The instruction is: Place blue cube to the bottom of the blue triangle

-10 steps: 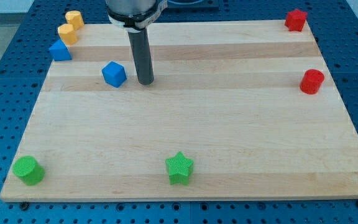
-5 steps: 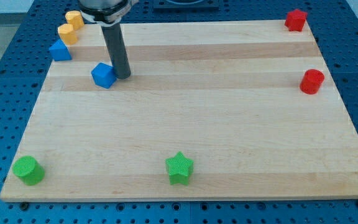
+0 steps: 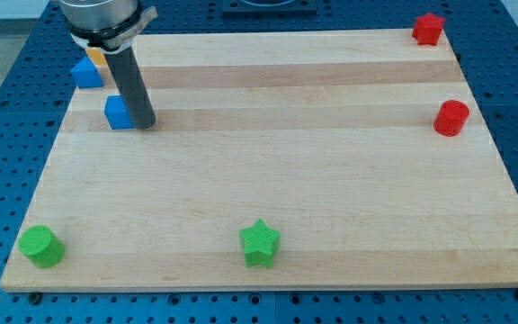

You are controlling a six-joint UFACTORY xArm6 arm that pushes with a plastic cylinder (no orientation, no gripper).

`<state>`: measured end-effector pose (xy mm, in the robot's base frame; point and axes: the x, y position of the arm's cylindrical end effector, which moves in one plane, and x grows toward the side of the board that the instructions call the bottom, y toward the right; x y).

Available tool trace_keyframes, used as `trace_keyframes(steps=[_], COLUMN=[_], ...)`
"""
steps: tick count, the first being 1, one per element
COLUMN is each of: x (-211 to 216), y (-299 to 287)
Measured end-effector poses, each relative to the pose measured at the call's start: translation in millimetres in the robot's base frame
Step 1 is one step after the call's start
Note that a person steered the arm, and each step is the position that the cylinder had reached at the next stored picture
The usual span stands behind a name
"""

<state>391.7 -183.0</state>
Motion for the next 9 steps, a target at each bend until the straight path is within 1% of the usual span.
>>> trace_keyframes(steps=[2, 4, 6, 7, 8, 9], x=[0.0, -1.0, -8.3, -20.4, -20.4, -20.4], y=[-24.1, -25.2, -11.3, -12.8, -14.5, -30.2])
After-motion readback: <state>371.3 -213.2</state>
